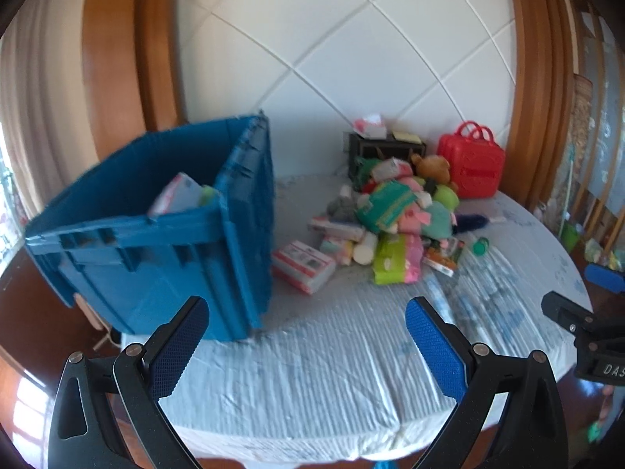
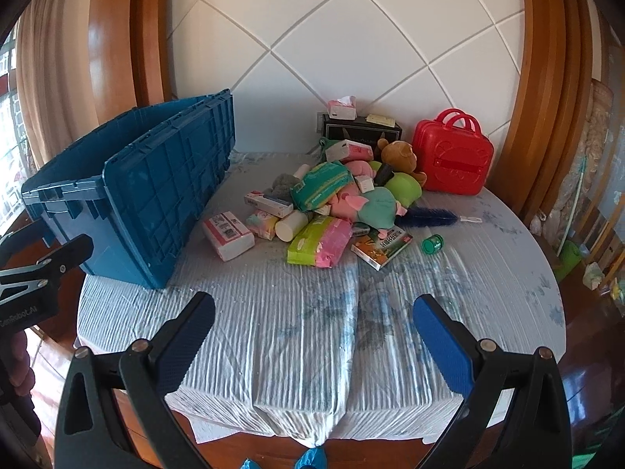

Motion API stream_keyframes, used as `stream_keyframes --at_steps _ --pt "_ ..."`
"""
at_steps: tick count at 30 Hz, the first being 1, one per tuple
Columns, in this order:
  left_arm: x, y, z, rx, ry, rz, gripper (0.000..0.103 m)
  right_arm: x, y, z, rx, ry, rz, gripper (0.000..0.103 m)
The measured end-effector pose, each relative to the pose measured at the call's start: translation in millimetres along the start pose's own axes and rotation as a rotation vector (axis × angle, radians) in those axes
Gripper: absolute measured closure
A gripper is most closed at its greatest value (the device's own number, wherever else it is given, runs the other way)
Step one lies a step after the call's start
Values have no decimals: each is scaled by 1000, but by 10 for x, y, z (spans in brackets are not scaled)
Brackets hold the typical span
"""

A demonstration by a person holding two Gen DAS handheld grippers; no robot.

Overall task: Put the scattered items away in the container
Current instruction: 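Move both grippers toward the pile of items beside the blue crate, then grasp the green-pink tissue pack with left gripper while right gripper grasps green jar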

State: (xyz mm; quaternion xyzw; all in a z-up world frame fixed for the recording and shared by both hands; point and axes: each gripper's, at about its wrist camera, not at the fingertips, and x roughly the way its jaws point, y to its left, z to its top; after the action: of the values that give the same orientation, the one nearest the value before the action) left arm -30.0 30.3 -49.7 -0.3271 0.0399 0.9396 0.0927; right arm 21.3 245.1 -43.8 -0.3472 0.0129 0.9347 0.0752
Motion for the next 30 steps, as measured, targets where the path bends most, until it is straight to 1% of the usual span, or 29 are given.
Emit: stream_keyframes --at_steps 5,8,9,10,12,14,17,19,21,26,28,30 --pt "537 -379 6 19 82 2 1 293 -554 -5 70 31 -34 0" --pt "940 -651 66 18 118 1 1 584 -950 39 103 46 -46 0" --pt "1072 -739 94 13 131 -3 1 721 -1094 57 115 61 -38 0" --pt "1253 -854 126 11 152 -6 1 866 -1225 62 121 85 -20 0" --pt "1534 -1035 174 15 184 -1 1 1249 -1500 60 131 162 13 0" --pt "1853 -1224 219 17 211 25 1 1564 -1733 50 139 219 7 0" --pt "2267 -1458 253 20 253 40 2 1958 -2119 65 166 263 -4 0" --pt "2463 -1561 256 24 274 44 2 2152 -2307 78 174 293 -22 0" --pt "2671 -1652 270 25 300 50 2 2368 -2473 85 192 331 -20 0" --pt "3117 -1827 385 38 328 55 2 2736 -2648 160 190 367 -9 0" --pt "3313 -1878 422 52 338 57 2 2910 -2693 215 201 379 -11 3" --pt "3507 -1898 439 54 352 58 2 3111 -2737 272 214 391 -17 20"
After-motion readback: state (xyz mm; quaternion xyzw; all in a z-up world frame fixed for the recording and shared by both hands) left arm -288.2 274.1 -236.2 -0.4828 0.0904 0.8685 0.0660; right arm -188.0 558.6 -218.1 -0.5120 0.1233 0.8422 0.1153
